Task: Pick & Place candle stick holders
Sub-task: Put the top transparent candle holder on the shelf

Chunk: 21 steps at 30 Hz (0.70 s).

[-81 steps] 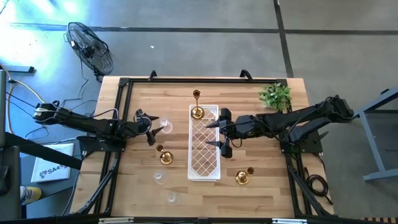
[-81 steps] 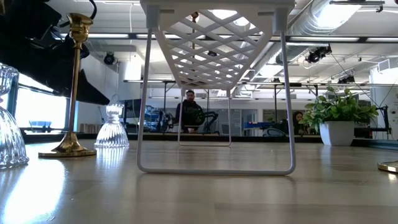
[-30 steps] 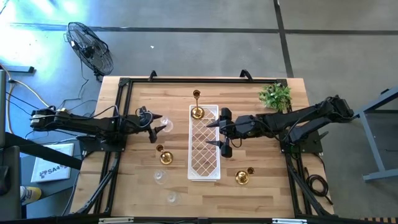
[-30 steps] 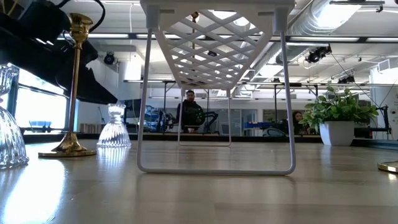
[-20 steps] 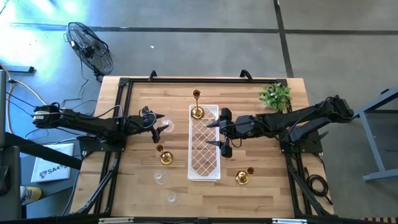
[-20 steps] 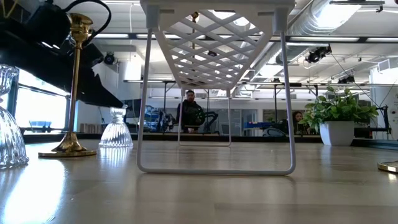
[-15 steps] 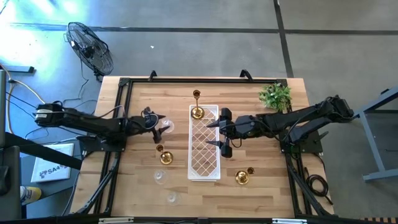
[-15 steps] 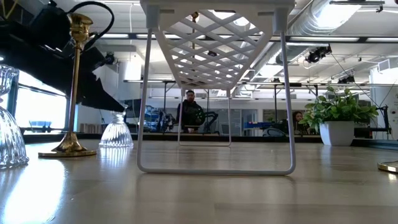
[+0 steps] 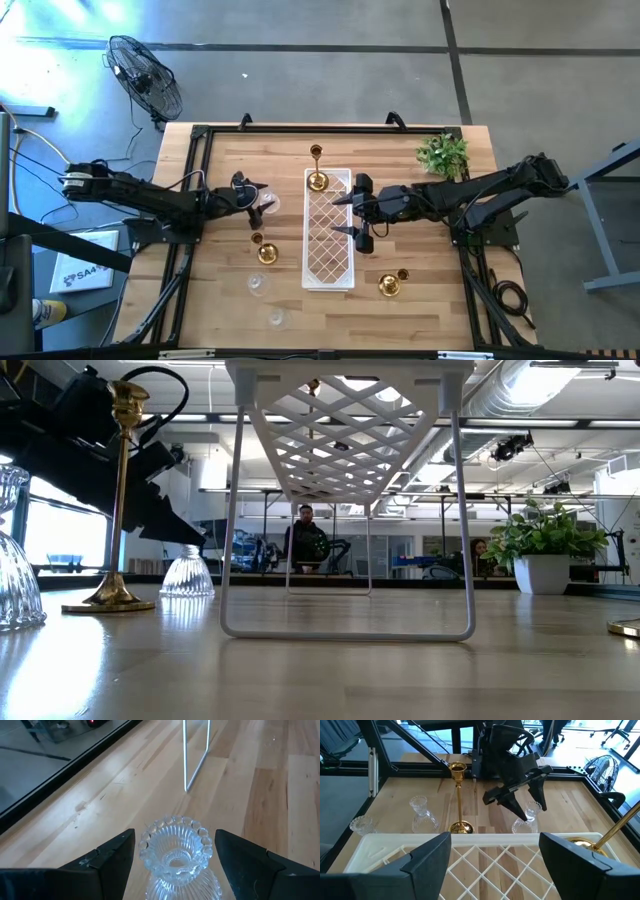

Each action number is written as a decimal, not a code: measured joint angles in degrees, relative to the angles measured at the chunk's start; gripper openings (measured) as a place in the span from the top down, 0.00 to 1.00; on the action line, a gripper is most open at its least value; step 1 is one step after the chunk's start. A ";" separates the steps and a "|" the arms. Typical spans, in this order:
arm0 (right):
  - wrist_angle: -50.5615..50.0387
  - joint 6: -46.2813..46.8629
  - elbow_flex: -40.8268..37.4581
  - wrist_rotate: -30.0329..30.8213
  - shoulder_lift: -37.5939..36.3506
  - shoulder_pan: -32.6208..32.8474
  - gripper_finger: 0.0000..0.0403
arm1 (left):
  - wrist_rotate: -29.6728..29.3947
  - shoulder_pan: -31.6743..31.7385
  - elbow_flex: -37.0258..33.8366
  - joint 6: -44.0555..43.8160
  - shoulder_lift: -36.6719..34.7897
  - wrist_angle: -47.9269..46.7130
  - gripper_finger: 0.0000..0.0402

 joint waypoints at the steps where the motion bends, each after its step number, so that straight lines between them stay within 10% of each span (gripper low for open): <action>1: 0.00 0.00 -0.01 0.00 0.00 0.00 0.26 | -0.01 0.00 0.00 0.00 0.00 -0.03 0.33; 21: -0.20 0.39 -0.01 -0.17 0.00 0.00 0.26 | -3.61 -0.02 0.00 -0.17 0.00 -2.89 0.51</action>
